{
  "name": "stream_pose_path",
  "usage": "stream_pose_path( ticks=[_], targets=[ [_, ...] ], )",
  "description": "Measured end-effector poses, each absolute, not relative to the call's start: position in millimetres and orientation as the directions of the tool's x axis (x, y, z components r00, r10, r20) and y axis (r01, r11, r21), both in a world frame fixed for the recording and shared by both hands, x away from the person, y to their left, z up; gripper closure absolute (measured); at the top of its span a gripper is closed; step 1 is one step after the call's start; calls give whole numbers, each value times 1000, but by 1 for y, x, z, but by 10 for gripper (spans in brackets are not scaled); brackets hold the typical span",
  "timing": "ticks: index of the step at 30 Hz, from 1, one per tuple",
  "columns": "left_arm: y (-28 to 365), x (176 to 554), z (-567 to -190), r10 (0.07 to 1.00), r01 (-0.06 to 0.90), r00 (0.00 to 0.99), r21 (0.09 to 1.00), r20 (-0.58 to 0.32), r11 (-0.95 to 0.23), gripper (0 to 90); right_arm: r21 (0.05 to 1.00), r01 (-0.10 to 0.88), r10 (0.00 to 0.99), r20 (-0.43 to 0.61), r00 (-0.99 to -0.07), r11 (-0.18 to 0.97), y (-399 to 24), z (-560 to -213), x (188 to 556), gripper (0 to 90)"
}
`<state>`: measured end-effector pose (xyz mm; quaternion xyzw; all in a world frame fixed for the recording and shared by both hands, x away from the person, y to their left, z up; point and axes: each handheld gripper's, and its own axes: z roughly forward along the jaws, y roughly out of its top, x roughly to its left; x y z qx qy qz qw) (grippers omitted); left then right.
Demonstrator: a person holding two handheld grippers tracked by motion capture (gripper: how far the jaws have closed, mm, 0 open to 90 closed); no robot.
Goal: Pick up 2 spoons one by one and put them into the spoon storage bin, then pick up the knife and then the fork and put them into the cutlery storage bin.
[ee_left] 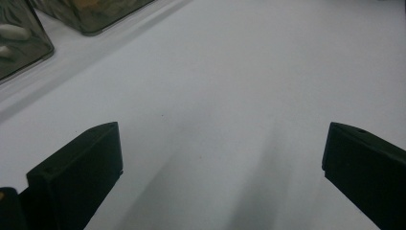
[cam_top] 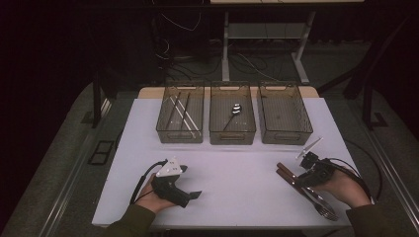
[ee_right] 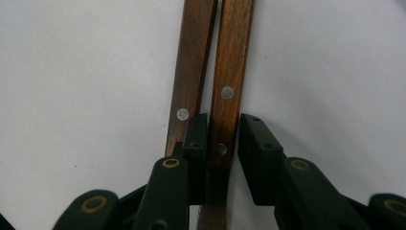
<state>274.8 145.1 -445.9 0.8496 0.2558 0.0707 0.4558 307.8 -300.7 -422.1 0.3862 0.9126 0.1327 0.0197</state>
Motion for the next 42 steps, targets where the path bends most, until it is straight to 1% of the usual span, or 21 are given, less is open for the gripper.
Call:
stream_pose_path(
  ticks=[11,13,17,23,27,33,42],
  targets=[
    [144,275,-446,499,370,859,811,-113,-454,0,130,710,710,51,-702,692,-286,-421,320,745],
    [144,275,-446,499,370,859,810,-112,-455,0,119,713,714,42,-699,691,-285,-421,320,764],
    [145,275,-446,498,368,860,809,-110,-457,0,120,715,716,49,-697,688,-286,-421,321,771],
    [147,276,-445,498,368,860,809,-110,-458,0,158,707,705,73,-705,690,-292,-420,320,773],
    [146,276,-445,496,368,861,810,-112,-456,0,192,702,707,55,-705,686,-297,-417,322,773],
    [148,275,-444,496,366,861,815,-114,-448,0,277,694,712,49,-701,664,-304,-409,324,773],
    [151,274,-442,502,364,857,825,-115,-432,0,425,687,735,71,-674,589,-319,-400,327,772]
  ],
)
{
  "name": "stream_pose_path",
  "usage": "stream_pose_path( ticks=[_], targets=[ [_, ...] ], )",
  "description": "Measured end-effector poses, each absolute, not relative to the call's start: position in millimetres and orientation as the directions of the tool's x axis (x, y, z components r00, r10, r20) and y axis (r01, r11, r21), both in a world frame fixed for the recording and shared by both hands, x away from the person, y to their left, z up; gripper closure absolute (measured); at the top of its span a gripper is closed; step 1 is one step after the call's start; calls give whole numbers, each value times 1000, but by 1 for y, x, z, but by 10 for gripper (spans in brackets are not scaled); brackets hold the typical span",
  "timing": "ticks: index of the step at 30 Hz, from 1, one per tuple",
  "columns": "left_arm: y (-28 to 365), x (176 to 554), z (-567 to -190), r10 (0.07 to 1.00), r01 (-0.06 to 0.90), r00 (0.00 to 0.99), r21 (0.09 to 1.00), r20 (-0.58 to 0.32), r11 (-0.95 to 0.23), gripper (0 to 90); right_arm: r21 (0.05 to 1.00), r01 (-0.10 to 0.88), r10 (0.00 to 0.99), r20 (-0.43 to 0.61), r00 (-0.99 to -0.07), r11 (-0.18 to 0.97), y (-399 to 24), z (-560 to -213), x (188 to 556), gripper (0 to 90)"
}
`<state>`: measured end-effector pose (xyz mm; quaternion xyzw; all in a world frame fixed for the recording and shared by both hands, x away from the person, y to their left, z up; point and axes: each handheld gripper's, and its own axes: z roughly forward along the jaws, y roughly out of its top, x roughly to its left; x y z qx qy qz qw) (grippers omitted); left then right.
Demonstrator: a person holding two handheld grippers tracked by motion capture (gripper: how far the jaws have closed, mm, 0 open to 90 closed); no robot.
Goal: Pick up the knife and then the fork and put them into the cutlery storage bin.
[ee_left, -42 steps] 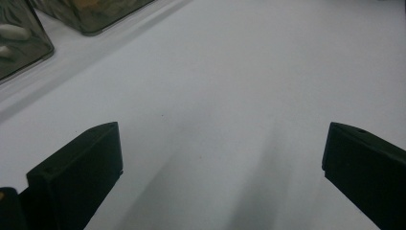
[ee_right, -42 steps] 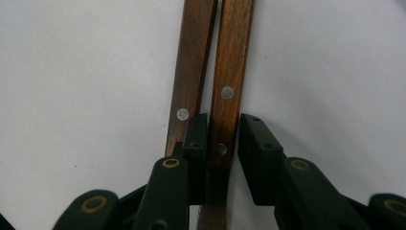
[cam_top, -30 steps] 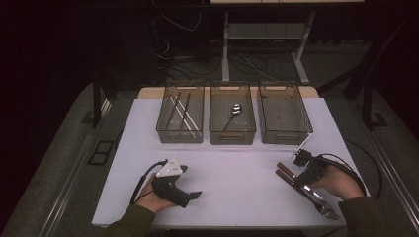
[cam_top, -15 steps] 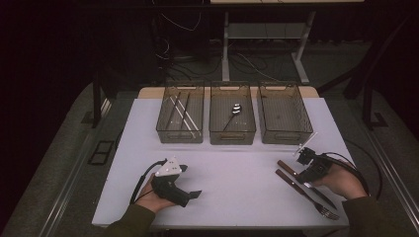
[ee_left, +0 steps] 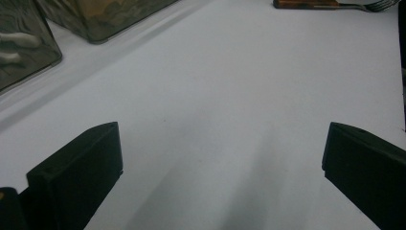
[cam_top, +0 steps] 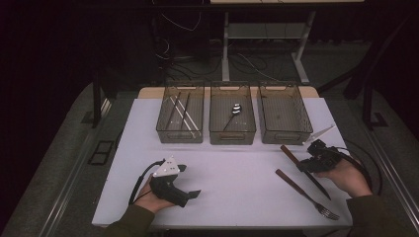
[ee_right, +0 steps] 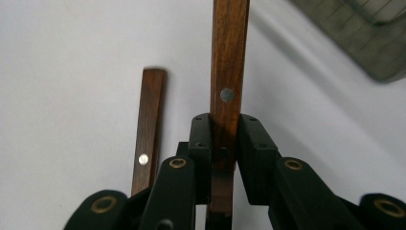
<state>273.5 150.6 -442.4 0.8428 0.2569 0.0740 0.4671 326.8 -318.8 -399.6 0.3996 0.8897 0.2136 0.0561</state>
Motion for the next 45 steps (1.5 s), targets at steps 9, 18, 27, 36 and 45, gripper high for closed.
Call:
stream_pose_path(
  ticks=[9,18,27,36,45],
  targets=[
    [151,274,-443,507,367,854,827,-117,-426,0,555,656,746,92,-660,511,-329,-392,327,771],
    [151,274,-444,508,367,853,830,-120,-420,0,668,609,775,77,-627,427,-337,-383,325,772],
    [151,275,-444,505,368,855,826,-119,-428,0,749,570,794,100,-600,336,-343,-375,325,773],
    [152,275,-444,506,369,854,826,-121,-426,0,802,530,799,117,-589,274,-346,-368,332,772],
    [152,275,-443,508,371,852,829,-125,-418,0,835,499,808,122,-576,230,-344,-359,338,772]
  ],
)
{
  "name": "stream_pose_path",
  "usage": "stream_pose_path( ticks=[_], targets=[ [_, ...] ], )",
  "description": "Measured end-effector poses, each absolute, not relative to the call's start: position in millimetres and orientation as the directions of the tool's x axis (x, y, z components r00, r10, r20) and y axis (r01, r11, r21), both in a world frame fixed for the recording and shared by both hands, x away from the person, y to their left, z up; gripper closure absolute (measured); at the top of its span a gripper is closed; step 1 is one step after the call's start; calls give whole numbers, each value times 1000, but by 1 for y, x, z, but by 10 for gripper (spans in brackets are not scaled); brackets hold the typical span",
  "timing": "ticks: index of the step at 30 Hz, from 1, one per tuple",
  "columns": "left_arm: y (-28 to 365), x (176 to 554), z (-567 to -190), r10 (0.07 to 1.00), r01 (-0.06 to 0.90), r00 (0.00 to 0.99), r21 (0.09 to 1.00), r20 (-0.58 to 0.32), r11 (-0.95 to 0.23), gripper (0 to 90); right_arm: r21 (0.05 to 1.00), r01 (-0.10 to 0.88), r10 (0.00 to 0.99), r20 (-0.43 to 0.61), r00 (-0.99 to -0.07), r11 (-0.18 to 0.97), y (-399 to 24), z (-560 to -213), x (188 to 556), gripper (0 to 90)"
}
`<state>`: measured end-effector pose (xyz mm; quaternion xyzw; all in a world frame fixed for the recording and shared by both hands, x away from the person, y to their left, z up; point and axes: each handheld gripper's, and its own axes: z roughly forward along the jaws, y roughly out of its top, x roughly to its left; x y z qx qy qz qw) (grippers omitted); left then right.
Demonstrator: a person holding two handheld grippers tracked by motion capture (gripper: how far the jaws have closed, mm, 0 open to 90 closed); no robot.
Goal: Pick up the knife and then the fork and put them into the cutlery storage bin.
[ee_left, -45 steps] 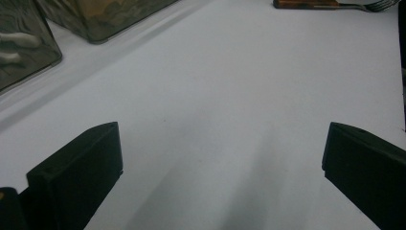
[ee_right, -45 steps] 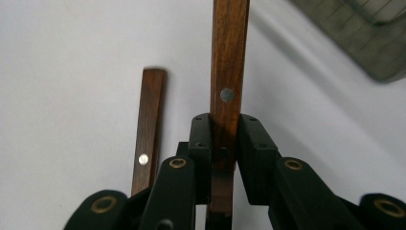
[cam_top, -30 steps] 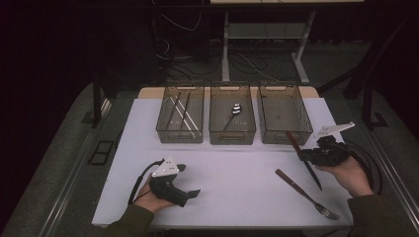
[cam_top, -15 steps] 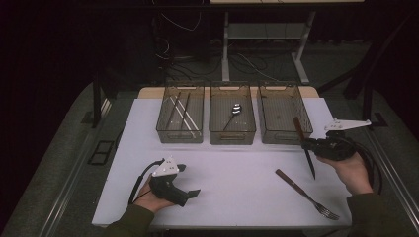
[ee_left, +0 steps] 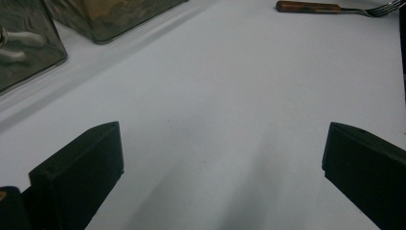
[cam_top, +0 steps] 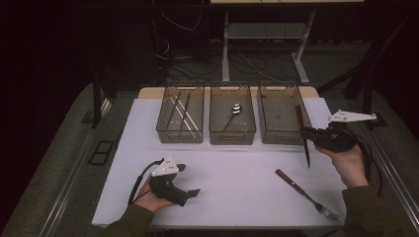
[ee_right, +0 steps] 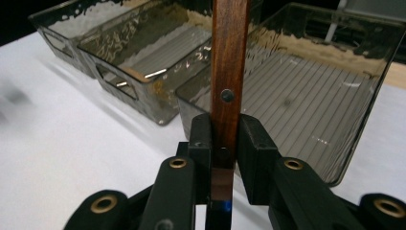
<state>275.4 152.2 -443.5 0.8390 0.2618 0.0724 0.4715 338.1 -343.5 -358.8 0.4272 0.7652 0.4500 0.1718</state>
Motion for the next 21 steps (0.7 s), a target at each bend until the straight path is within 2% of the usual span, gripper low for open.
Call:
stream_pose_path(
  ticks=[12,21],
  targets=[
    [152,276,-444,506,369,854,827,-122,-423,0,878,448,827,122,-549,169,-347,-343,344,772],
    [152,275,-443,505,370,854,828,-125,-421,0,890,431,849,108,-517,149,-347,-322,367,772]
  ],
)
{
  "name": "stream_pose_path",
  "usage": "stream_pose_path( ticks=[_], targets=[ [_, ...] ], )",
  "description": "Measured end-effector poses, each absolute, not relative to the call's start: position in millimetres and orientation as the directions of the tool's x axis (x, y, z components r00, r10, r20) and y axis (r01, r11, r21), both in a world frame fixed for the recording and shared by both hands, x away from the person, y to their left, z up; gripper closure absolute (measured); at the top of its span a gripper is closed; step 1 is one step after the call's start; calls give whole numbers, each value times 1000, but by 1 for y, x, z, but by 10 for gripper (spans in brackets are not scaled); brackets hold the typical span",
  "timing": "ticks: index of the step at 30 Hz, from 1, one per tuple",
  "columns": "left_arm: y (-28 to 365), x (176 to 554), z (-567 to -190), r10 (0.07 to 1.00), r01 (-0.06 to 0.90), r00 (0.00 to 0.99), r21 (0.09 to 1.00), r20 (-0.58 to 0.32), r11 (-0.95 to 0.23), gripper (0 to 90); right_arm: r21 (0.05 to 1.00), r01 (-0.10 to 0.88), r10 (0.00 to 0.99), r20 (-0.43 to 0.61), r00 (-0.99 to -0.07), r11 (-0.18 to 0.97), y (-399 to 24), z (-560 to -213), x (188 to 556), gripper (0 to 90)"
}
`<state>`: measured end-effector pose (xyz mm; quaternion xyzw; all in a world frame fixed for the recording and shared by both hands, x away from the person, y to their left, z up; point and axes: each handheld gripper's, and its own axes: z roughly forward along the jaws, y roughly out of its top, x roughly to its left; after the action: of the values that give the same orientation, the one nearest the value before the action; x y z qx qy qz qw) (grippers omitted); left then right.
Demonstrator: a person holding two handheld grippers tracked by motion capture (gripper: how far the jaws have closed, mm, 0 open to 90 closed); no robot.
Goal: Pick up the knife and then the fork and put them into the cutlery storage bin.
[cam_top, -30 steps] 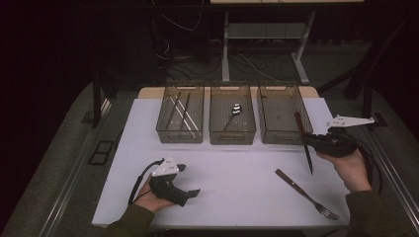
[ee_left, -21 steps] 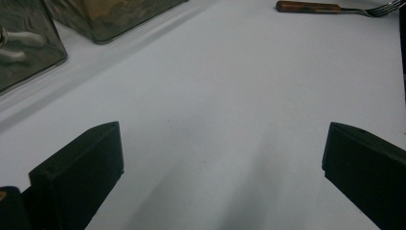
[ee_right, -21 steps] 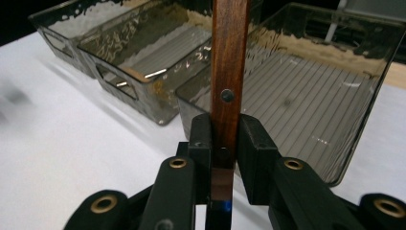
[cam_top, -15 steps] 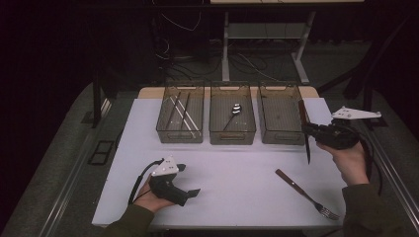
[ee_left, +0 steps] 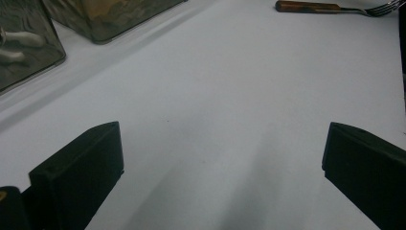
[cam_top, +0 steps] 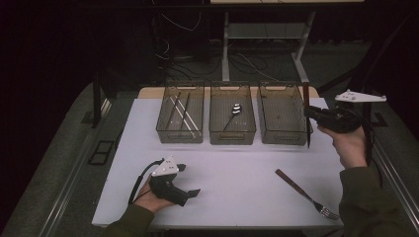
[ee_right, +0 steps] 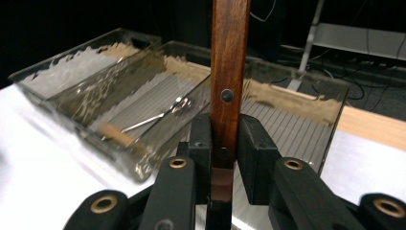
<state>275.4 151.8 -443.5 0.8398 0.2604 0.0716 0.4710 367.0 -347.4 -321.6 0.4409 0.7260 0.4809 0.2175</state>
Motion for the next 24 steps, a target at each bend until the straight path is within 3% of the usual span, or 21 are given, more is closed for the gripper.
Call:
stream_pose_path(
  ticks=[12,24],
  targets=[
    [152,275,-444,504,371,854,830,-129,-416,0,892,425,884,71,-463,151,-344,-308,406,772],
    [151,275,-443,498,369,856,835,-135,-408,0,866,476,908,66,-413,154,-340,-329,441,772]
  ],
)
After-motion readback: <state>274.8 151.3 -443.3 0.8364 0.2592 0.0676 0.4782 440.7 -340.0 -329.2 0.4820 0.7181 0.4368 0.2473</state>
